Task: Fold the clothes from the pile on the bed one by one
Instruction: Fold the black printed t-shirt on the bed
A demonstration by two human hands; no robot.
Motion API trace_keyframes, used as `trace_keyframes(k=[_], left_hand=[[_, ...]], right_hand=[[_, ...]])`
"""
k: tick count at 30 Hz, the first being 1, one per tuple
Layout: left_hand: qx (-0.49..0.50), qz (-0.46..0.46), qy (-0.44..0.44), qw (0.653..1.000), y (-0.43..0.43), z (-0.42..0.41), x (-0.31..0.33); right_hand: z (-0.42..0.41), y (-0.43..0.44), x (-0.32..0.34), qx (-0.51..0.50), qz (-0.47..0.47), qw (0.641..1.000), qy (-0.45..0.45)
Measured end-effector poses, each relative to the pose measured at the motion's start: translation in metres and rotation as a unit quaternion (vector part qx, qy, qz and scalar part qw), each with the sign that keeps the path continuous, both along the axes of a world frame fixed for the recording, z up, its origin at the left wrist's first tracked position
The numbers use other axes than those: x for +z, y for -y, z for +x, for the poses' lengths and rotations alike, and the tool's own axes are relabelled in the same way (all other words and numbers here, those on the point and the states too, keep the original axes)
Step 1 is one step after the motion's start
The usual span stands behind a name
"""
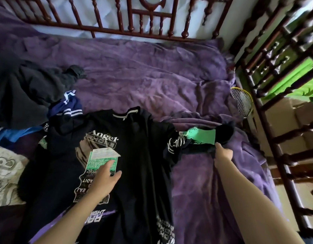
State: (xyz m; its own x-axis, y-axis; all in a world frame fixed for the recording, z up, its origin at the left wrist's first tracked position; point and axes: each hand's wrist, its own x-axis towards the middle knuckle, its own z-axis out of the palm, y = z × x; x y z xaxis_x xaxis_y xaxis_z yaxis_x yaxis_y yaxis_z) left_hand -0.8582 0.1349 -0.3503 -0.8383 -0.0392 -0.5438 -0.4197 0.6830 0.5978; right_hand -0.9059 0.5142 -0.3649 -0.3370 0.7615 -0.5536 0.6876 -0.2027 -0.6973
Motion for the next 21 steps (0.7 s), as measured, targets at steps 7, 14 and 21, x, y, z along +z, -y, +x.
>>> trace_keyframes(k=[7, 14, 21], left_hand=[[0.013, 0.04, 0.016, 0.999, -0.045, -0.045, -0.023], [-0.01, 0.04, 0.031, 0.999, -0.065, -0.054, -0.026], [-0.025, 0.037, 0.029, 0.999, -0.076, -0.031, -0.006]], right_hand=[[-0.043, -0.038, -0.011, -0.098, -0.11, 0.987, -0.069], [-0.022, -0.053, 0.007, -0.067, -0.079, 0.992, -0.079], [0.032, -0.12, 0.117, -0.132, 0.028, 0.953, -0.272]])
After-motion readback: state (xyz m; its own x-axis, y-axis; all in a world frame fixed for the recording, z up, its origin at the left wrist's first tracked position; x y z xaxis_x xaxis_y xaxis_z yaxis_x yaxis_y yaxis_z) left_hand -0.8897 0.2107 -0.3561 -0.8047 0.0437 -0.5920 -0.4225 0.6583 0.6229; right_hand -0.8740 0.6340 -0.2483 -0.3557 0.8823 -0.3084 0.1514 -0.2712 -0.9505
